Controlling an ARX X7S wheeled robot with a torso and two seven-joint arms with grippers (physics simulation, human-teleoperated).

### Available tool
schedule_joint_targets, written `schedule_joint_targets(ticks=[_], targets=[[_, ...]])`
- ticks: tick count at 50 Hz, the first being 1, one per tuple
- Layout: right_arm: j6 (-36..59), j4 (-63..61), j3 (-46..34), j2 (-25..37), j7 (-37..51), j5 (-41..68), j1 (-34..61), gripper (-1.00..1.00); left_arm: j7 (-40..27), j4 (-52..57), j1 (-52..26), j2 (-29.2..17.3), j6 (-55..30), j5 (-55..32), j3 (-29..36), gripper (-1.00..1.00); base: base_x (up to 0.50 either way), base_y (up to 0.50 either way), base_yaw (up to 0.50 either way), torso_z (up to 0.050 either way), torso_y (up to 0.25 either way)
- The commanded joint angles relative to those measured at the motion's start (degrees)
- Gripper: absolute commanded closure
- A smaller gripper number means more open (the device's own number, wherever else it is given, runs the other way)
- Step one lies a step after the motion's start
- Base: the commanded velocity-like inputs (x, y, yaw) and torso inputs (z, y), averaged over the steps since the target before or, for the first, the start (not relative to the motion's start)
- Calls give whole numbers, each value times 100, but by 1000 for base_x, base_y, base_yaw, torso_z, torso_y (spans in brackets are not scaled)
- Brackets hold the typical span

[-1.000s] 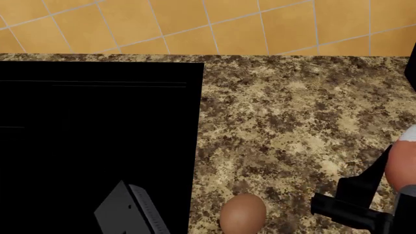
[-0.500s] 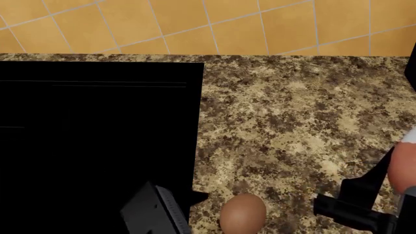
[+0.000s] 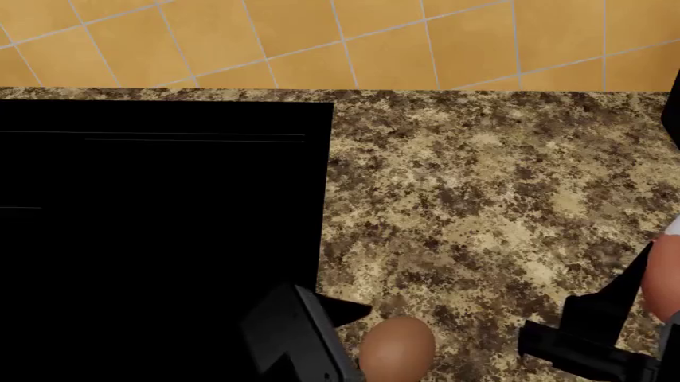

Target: Place the eggs and milk next to the bowl.

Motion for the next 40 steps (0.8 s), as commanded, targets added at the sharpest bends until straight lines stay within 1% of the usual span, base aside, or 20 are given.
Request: schedule_joint_targets(ticks=[1, 11, 18, 19, 26, 33, 34, 35, 37, 38, 40], targets=[[143, -63, 178, -47, -149, -91, 55, 100, 177, -699, -206, 365, 444, 301, 2, -100, 0, 0, 0, 0, 0], [234, -104, 201, -15, -90, -12, 102, 100, 281, -1277, -343, 538, 727, 382, 82, -100, 0, 0, 0, 0, 0], [230, -98, 206, 11, -68, -14, 72, 100, 279, -1391, -363, 604, 811, 373, 115, -100, 0, 0, 0, 0, 0], [210, -88, 200, 8, -73, -23, 61, 100, 248, -1412, -361, 602, 855, 398, 112, 100, 0, 0, 0, 0, 0], [237, -105, 202, 21, -51, 19, 64, 100, 173, -1319, -350, 588, 797, 340, 100, 100, 0, 0, 0, 0, 0], [77, -63, 181, 16, -139, 0, -8, 100, 88, -892, -295, 484, 719, 177, -9, 100, 0, 0, 0, 0, 0], [55, -45, 166, 18, -146, -22, -21, 100, 18, -734, -275, 448, 684, 143, -62, 100, 0, 0, 0, 0, 0], [-247, -25, 101, 26, -299, -168, -121, 100, -97, -501, -236, 402, 628, 29, -212, 100, 0, 0, 0, 0, 0], [-236, 37, 37, 8, -297, -186, -116, 100, -299, -209, -195, 356, 539, -79, -399, 100, 0, 0, 0, 0, 0], [-475, 94, -149, 47, -468, -357, -154, 100, -485, 96, -132, 297, 506, -163, -575, 100, 0, 0, 0, 0, 0], [-497, 168, -199, 5, -453, -393, -164, 100, -692, 349, -65, 247, 513, -165, -698, 100, 0, 0, 0, 0, 0]])
